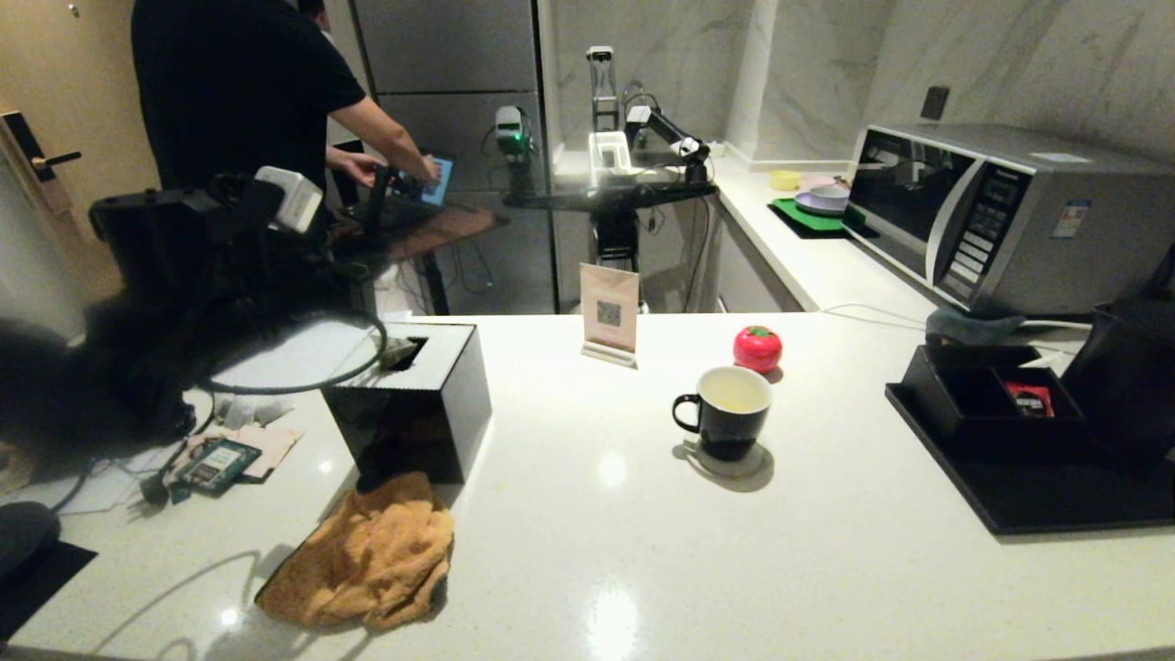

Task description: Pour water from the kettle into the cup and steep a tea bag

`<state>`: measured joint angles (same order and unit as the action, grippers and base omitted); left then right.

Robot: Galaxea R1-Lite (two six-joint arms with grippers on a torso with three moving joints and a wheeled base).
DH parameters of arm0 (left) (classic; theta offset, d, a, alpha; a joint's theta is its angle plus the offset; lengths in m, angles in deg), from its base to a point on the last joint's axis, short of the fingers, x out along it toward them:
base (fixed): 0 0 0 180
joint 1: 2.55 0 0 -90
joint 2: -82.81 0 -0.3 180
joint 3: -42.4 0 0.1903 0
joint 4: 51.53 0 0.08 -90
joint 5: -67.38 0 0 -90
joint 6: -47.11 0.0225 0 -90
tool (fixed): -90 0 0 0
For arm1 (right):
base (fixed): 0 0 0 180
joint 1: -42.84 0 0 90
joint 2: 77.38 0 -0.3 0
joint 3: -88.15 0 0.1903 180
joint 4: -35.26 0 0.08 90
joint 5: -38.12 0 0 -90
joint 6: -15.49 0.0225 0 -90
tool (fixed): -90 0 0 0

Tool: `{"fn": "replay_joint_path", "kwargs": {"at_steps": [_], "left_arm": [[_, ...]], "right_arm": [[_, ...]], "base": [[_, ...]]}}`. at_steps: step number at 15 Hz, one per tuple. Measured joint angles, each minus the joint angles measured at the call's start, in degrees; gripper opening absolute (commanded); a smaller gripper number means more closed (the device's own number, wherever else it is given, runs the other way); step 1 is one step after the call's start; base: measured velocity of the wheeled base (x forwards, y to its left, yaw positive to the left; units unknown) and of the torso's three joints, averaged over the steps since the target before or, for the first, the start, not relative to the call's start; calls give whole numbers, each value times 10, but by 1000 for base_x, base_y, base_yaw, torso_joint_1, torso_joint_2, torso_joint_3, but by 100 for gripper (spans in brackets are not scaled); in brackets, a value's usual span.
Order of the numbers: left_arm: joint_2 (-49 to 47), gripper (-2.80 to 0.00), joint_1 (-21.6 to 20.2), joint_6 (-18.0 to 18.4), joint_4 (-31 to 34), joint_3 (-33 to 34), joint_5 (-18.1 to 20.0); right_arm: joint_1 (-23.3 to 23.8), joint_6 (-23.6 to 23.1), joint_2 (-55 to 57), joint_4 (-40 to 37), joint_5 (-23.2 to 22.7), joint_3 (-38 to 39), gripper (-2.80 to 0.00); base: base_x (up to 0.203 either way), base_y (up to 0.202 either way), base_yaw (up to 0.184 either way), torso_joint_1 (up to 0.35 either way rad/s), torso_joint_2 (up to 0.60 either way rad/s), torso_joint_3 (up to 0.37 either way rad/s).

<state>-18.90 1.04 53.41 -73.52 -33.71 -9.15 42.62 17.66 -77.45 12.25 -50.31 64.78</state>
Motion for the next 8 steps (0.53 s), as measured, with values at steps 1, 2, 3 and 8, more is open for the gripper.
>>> {"fn": "replay_joint_path", "kwargs": {"at_steps": [1, 2, 3, 8], "left_arm": [[-4, -280, -3, 0, -6, 3, 0], [-8, -280, -6, 0, -9, 4, 0], [-12, -280, -8, 0, -11, 5, 0], [-29, -280, -22, 0, -20, 1, -1]], "right_arm": [[0, 0, 0, 0, 0, 0, -280], [0, 0, 0, 0, 0, 0, -280], [0, 0, 0, 0, 0, 0, -280], [0, 0, 0, 0, 0, 0, -280]], "base": [[0, 0, 0, 0, 0, 0], [0, 0, 0, 0, 0, 0], [0, 0, 0, 0, 0, 0], [0, 0, 0, 0, 0, 0]]}}
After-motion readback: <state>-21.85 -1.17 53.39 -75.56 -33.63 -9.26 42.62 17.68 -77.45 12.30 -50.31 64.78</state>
